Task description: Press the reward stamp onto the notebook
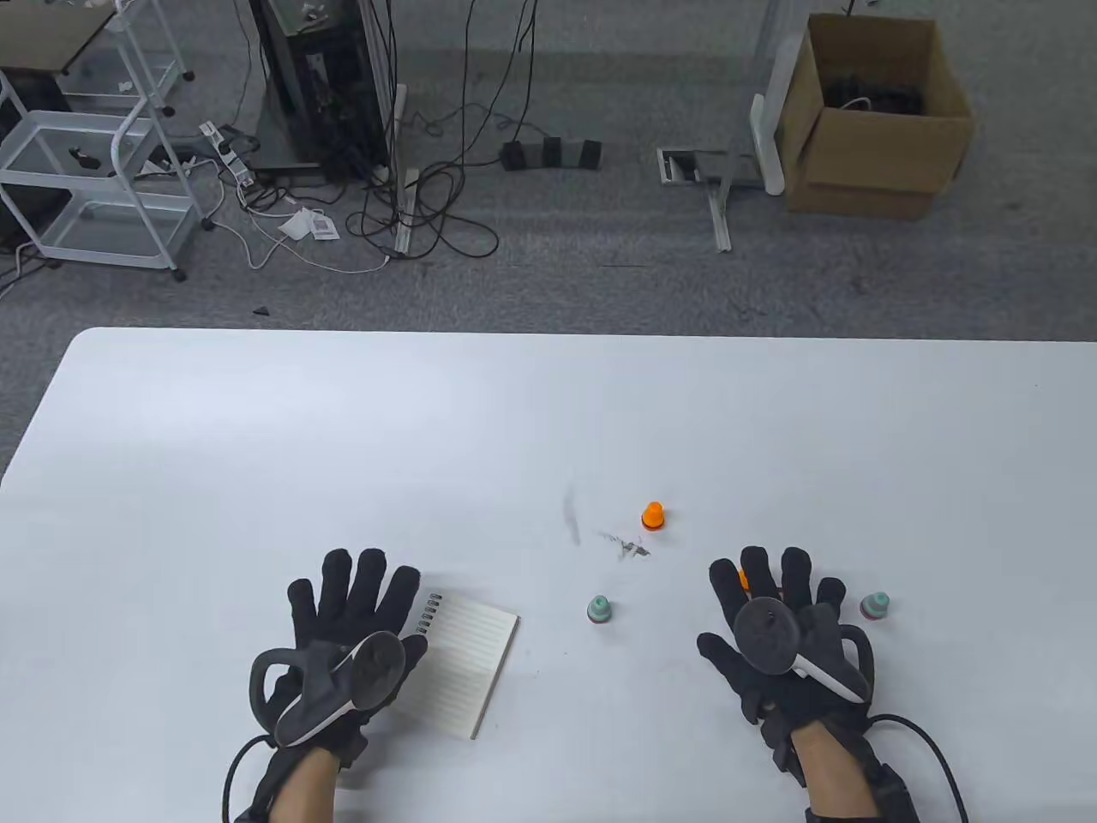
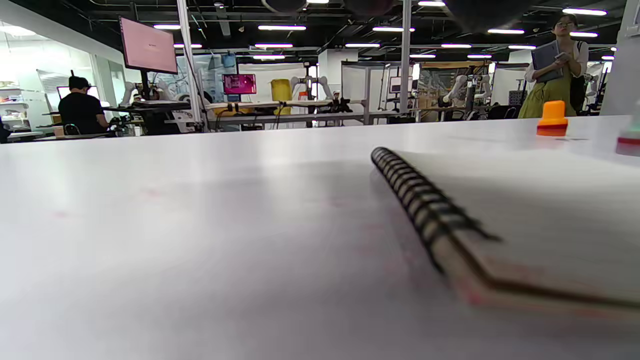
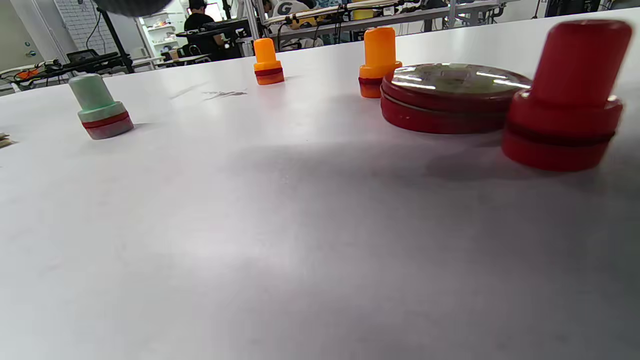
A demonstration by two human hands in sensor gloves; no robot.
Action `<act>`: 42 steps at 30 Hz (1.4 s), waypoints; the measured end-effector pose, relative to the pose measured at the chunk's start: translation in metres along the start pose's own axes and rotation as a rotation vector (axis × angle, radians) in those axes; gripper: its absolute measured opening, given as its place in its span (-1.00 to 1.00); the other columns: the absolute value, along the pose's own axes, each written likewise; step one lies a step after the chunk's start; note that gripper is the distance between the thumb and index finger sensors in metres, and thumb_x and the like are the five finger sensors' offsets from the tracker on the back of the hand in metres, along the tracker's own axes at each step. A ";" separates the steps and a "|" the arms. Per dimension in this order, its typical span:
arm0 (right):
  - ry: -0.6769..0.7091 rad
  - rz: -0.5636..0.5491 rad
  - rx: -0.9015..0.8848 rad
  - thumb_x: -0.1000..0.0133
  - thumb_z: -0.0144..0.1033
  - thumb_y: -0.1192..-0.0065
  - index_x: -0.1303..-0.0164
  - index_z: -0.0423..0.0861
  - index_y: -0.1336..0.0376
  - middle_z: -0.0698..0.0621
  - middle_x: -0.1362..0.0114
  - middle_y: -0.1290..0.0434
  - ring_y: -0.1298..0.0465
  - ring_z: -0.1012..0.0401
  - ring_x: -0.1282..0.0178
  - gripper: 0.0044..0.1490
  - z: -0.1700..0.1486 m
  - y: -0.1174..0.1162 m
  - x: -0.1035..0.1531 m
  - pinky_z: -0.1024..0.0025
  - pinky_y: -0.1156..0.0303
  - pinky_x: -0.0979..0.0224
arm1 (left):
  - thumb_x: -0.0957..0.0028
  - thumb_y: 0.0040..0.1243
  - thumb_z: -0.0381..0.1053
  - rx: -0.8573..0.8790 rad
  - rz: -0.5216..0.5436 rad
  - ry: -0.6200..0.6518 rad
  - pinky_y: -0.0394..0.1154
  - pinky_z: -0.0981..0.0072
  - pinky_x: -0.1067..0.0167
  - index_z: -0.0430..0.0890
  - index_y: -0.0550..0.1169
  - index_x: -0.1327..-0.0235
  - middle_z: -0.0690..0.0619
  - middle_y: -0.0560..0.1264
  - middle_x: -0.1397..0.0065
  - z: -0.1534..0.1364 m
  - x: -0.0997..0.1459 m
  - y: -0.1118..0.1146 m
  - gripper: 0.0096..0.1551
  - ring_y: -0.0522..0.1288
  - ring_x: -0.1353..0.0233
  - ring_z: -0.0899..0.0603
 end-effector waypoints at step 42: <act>-0.008 0.013 -0.024 -0.12 0.12 0.04 -0.68 0.07 0.32 -0.14 -0.75 0.41 0.53 -0.33 -0.60 0.02 0.002 -0.001 0.001 -0.56 0.49 -0.43 | -0.04 0.14 0.40 0.128 -0.259 -0.118 0.46 -0.18 -0.39 -0.09 0.37 -0.61 -0.20 0.48 -0.49 0.019 -0.020 0.032 -0.06 0.49 -0.39 -0.35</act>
Point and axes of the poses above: the tracker on the back of each hand, its own z axis roughly to the thumb side, its own x axis roughly from the fingertips to the wrist, y = z × x, the point moved 3 cm from there along -x, roughly from the wrist to the fingertips
